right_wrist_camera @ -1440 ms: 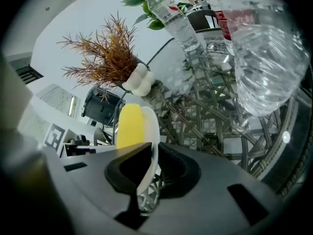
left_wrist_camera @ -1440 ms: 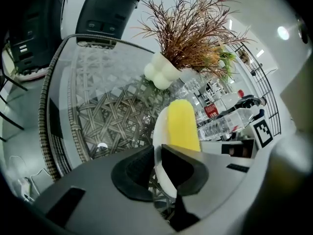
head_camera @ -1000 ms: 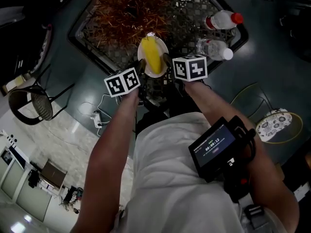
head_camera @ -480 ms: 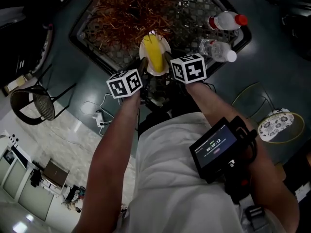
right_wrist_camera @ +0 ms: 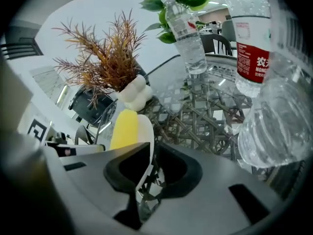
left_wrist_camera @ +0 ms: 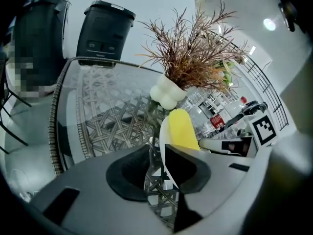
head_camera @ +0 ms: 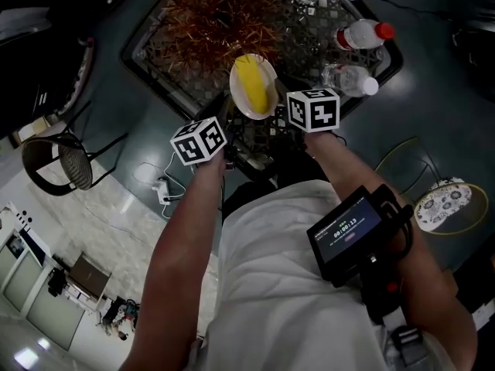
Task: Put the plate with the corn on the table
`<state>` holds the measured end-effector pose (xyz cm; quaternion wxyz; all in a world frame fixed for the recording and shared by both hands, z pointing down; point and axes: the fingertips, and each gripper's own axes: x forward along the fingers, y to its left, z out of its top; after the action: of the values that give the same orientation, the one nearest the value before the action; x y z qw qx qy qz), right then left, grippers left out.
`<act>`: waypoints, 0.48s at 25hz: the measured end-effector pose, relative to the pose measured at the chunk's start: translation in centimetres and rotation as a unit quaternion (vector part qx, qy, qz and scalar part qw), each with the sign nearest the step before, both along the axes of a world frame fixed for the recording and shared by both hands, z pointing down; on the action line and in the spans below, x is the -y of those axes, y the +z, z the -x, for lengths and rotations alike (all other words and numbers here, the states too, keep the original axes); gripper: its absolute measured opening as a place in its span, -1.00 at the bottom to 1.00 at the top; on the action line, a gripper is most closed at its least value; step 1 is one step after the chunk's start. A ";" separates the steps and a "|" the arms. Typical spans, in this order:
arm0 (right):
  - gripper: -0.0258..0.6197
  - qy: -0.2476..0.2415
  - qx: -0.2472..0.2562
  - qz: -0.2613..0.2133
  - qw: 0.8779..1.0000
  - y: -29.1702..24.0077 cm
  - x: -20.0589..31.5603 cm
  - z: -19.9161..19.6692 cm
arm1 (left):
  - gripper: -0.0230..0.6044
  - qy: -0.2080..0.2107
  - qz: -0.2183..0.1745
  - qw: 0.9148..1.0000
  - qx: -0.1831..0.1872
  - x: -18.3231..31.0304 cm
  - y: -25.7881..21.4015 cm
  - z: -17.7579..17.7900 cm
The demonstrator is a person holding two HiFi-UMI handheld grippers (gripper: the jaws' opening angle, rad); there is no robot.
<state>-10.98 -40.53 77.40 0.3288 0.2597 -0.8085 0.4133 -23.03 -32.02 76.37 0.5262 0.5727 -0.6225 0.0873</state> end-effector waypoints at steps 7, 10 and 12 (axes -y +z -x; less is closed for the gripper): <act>-0.89 0.025 0.004 -0.010 1.000 -3.0 -1.0 -2.2 | -0.68 0.010 -0.022 1.000 0.006 -2.9 -3.2 -0.8; -0.90 0.022 0.019 -0.015 0.999 -4.3 -2.5 -2.4 | -0.85 0.017 -0.038 0.999 0.017 -4.4 -4.3 -1.2; -0.90 0.018 0.029 -0.016 0.999 -5.2 -4.0 -2.6 | -0.91 0.023 -0.046 0.999 0.019 -5.9 -5.0 -1.4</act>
<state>-8.40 -36.48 72.24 0.2931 0.2678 -0.8194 0.4134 -21.60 -26.13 71.39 0.4855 0.6088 -0.6222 0.0816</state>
